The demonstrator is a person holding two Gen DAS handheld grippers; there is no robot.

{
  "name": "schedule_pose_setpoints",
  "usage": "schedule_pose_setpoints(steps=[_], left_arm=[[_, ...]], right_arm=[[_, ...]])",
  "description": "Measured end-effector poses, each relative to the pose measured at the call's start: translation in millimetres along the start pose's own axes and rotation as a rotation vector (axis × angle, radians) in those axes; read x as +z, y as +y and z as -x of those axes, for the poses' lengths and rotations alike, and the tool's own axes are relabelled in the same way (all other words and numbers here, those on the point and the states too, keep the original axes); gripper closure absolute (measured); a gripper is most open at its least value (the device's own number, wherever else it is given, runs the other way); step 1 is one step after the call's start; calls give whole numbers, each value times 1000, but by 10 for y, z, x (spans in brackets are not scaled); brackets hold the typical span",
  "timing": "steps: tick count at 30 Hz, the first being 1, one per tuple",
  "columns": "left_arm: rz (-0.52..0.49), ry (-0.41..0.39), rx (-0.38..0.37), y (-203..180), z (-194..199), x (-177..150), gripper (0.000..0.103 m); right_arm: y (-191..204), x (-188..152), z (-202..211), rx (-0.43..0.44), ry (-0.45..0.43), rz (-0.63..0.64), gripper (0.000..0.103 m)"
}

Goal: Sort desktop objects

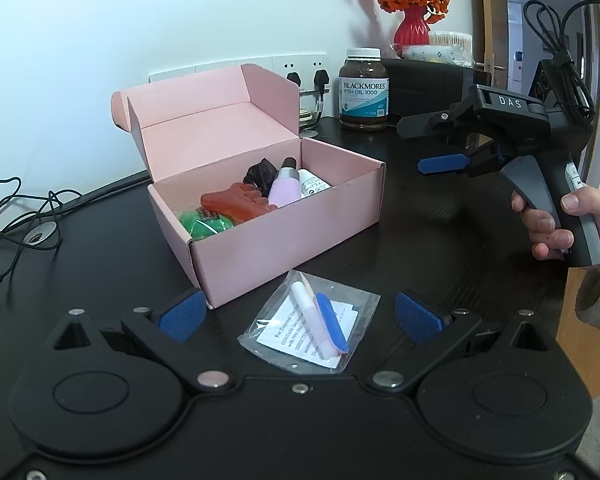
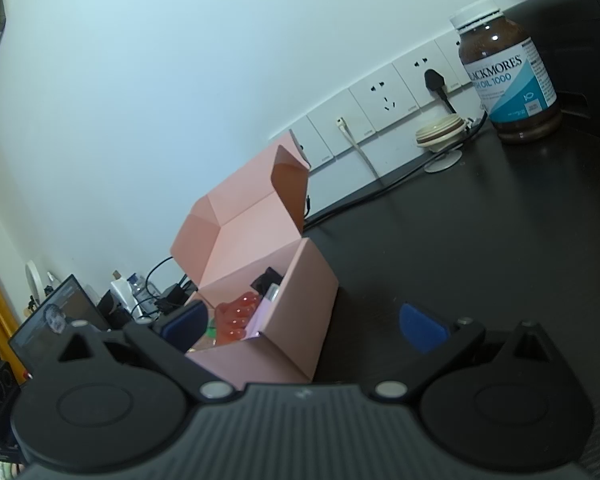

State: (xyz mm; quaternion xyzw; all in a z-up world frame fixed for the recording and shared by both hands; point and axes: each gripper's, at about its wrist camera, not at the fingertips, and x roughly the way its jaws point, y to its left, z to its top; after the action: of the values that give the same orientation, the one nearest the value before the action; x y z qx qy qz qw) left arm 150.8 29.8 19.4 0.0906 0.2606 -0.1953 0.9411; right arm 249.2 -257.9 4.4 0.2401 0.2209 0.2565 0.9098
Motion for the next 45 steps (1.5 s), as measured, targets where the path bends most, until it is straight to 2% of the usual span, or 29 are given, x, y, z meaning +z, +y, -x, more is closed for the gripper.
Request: schedule_pose_setpoints(steps=[38,45], left_arm=[[5,9,8,12,-1,-1,0],[4,-10,-25,42,31,-2,0]], right_arm=[[1,18,-17,1,7,-4,1],[-5,22,-24,1,12,-8,1]])
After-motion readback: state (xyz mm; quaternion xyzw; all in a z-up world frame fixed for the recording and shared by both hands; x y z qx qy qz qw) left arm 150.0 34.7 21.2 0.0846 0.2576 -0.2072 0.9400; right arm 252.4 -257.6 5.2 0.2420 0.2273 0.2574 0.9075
